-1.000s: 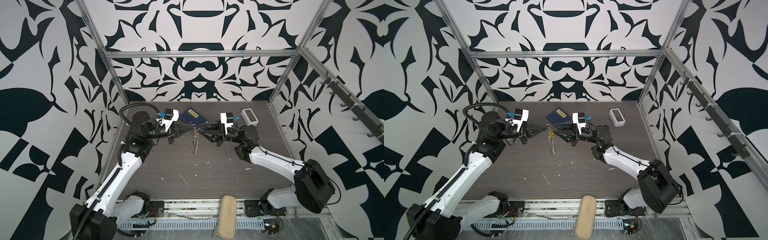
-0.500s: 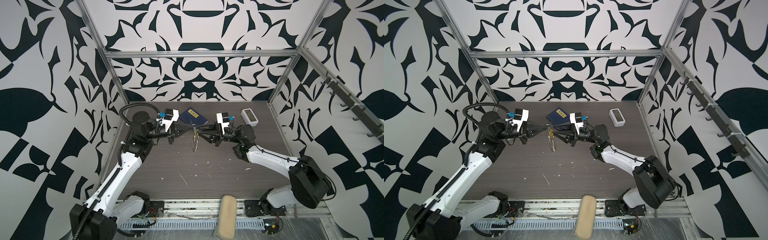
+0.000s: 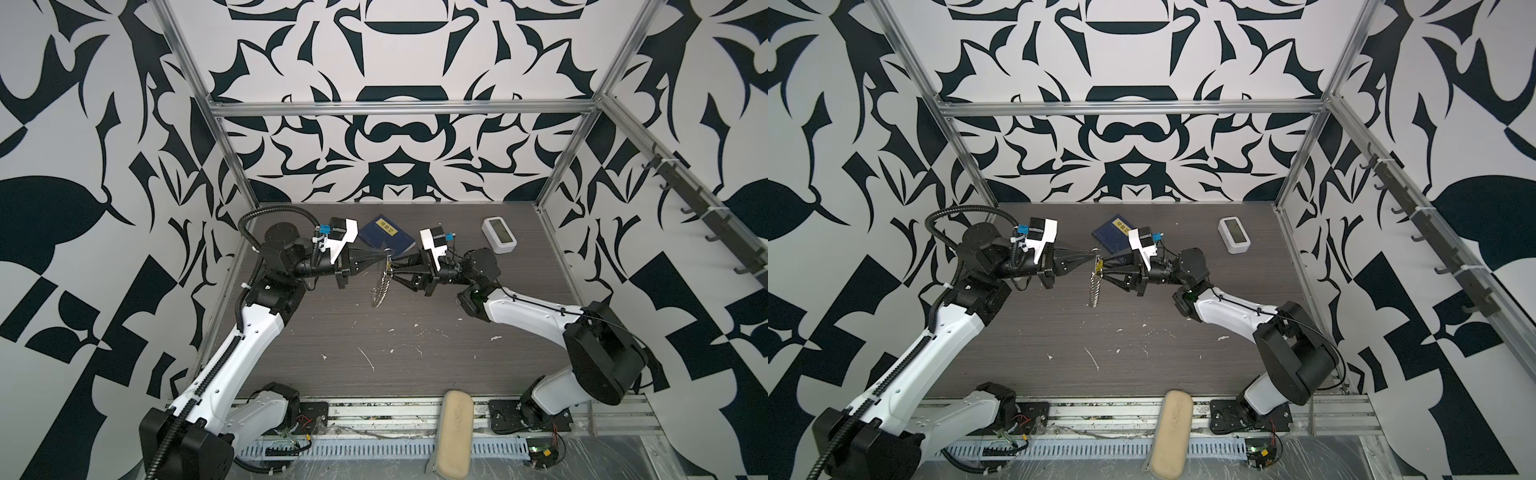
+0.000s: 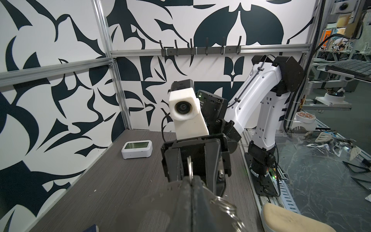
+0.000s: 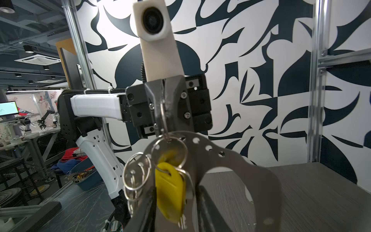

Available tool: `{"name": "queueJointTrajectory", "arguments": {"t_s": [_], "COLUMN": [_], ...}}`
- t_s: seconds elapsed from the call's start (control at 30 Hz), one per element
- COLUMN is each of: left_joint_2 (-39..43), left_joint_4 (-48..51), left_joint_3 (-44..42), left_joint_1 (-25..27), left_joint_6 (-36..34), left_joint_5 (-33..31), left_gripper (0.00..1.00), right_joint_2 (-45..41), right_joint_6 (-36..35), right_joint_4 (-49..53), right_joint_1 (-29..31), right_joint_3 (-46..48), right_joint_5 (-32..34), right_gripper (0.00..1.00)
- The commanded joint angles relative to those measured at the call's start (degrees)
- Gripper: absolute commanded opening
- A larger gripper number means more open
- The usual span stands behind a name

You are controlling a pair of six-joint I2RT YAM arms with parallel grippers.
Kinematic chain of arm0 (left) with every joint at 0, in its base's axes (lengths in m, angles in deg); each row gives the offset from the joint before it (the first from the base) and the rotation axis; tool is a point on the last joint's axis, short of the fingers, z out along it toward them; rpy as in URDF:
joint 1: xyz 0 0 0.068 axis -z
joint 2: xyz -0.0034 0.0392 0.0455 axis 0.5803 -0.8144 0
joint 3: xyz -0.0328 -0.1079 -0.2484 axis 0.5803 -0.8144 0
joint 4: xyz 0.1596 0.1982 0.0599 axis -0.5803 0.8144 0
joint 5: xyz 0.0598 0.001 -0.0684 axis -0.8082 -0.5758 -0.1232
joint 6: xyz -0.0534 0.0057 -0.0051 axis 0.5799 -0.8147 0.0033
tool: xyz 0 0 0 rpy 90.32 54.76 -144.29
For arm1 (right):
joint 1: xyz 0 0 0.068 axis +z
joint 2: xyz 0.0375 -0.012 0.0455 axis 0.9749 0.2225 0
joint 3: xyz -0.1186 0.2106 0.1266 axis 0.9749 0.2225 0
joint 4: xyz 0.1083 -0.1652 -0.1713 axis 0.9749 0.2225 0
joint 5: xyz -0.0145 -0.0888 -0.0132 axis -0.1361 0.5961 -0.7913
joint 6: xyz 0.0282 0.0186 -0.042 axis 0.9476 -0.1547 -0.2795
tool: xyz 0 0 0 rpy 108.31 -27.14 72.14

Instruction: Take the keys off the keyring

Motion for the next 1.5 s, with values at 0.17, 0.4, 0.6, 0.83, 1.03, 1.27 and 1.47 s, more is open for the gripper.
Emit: {"name": "queueJointTrajectory", "arguments": {"t_s": [0.17,0.4,0.6,0.83,1.03,1.27,1.47], "left_joint_2": [0.4,1.0,2.1,5.6,7.4,6.9,7.2], "left_joint_4": [-0.8,0.0,1.5,0.1,-1.7,-1.3,-0.6], "left_joint_3": [-0.2,-0.3,-1.0,-4.7,-6.6,-6.3,-7.5], "left_joint_1": [-0.3,-0.3,-0.4,-0.3,-0.3,-0.3,-0.1], "left_joint_6": [0.2,-0.5,-4.0,-13.4,-16.7,-14.6,-13.2], "left_joint_5": [0.0,-0.5,-1.1,-1.6,-3.6,-6.8,-12.5], "left_gripper": [0.0,0.0,0.0,0.0,0.0,0.0,0.0], "right_joint_2": [-1.9,-3.1,-9.3,-16.2,-19.9,-22.7,-23.3], "right_joint_6": [0.3,-2.5,-15.1,-29.0,-36.0,-44.6,-50.1], "right_joint_4": [-2.5,1.1,16.4,35.2,43.5,46.0,46.2], "right_joint_1": [0.8,0.8,0.7,0.7,1.3,4.0,6.5], "right_joint_3": [-2.6,-2.6,-0.9,-1.9,-2.3,-1.0,-1.0], "right_joint_5": [-2.6,-2.4,2.3,9.2,14.7,18.9,21.2], "right_gripper": [0.32,0.0,0.0,0.0,0.0,0.0,0.0]}}
